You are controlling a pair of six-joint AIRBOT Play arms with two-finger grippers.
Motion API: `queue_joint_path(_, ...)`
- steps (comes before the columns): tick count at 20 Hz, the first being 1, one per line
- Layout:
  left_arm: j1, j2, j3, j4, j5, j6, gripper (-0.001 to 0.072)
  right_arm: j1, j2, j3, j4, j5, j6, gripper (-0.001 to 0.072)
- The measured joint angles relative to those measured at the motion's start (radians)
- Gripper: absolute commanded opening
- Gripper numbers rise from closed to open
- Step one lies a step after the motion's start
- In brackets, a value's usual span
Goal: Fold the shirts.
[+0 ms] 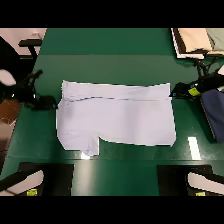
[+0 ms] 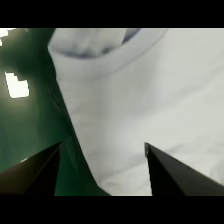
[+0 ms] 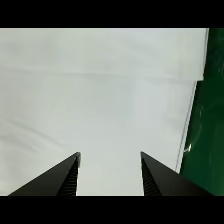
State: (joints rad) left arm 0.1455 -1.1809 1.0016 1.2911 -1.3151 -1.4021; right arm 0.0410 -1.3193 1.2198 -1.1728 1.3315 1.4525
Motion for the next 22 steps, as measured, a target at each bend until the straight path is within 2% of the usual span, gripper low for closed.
queue_joint_path(5, 0.006, 0.181, -0.289, -0.006, -0.044, -0.058, 0.0609, 0.0, 0.126, -0.069, 0.003, -0.026, -0.002, 0.0441)
queue_joint_path(10, 0.007, 0.225, -0.46, -0.066, -0.023, -0.076, 0.0609, 0.0, 0.18, -0.084, 0.003, -0.042, -0.003, 0.044)
queue_joint_path(14, 0.008, 0.233, -0.526, -0.175, 0.029, -0.062, 0.0606, 0.0, 0.19, -0.086, 0.004, -0.045, -0.003, 0.044)
queue_joint_path(15, 0.007, 0.234, -0.533, -0.206, 0.04, -0.053, 0.0479, 0.0, 0.191, -0.087, 0.004, -0.045, -0.003, 0.044)
queue_joint_path(16, 0.007, 0.234, -0.54, -0.228, 0.06, -0.047, 0.0302, 0.0, 0.192, -0.087, 0.004, -0.045, -0.003, 0.044)
queue_joint_path(17, 0.008, 0.235, -0.543, -0.245, 0.066, -0.039, 0.0182, 0.0, 0.192, -0.087, 0.004, -0.045, -0.003, 0.0441)
queue_joint_path(18, 0.008, 0.235, -0.546, -0.259, 0.066, -0.032, 0.0032, 0.0, 0.193, -0.087, 0.003, -0.045, -0.003, 0.0441)
queue_joint_path(22, 0.007, 0.259, -0.539, -0.291, 0.036, 0.007, 0.0027, -0.007, 0.194, -0.091, -0.023, 0.002, -0.003, 0.044)
